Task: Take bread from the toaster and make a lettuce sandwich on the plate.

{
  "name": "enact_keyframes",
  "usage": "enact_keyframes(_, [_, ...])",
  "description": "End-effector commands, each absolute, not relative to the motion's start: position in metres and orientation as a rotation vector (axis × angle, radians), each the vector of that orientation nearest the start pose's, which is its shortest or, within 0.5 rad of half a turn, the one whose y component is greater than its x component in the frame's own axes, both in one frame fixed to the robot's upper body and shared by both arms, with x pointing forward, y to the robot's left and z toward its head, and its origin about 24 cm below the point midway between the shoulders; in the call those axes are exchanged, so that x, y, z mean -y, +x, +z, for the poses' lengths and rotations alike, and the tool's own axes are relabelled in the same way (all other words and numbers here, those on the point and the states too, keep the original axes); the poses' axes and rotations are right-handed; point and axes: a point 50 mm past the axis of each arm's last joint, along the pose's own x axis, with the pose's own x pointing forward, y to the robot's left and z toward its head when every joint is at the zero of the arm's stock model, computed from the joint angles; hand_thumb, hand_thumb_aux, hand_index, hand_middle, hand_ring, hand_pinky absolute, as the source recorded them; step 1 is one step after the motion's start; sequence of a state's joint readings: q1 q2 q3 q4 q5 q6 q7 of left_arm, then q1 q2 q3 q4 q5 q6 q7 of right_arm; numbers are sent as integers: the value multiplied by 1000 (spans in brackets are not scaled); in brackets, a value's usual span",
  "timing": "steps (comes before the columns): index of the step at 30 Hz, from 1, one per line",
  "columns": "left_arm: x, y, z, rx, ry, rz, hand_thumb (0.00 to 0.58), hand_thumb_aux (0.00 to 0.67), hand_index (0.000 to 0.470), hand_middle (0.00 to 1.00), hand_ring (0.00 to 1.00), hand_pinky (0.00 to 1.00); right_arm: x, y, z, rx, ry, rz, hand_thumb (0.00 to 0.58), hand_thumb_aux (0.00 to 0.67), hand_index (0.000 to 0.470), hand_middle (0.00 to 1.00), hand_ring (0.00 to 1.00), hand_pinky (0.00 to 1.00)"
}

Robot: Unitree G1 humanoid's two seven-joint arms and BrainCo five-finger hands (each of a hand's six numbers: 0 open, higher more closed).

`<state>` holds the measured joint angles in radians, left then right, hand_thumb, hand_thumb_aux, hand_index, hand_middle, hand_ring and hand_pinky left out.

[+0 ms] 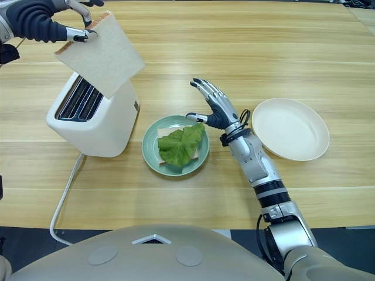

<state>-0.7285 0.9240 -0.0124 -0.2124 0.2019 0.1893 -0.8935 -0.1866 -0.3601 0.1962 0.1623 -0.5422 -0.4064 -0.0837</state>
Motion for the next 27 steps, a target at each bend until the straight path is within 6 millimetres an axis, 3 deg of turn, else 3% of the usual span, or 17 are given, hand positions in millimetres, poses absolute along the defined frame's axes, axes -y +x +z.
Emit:
enact_keyframes(1, [-189,286,283,231,1191,-673,580,670,470,0,0,0,174,287,89,443,-847,196,0,0,0,0,0,0])
enact_keyframes(8, [-153,287,241,148,947,-981,580,670,470,0,0,0,211,290,105,442,-859,86,0,0,0,0,0,0])
enact_keyframes(13, [-136,296,210,82,850,-1095,580,670,470,0,0,0,220,284,113,461,-867,73,0,0,0,0,0,0])
enact_keyframes(19, [-119,307,166,-9,789,-1190,580,670,470,0,0,0,219,275,118,486,-887,104,0,0,0,0,0,0])
enact_keyframes(27, [-111,314,125,-114,762,-1259,580,670,470,0,0,0,193,248,136,626,-866,312,0,0,0,0,0,0])
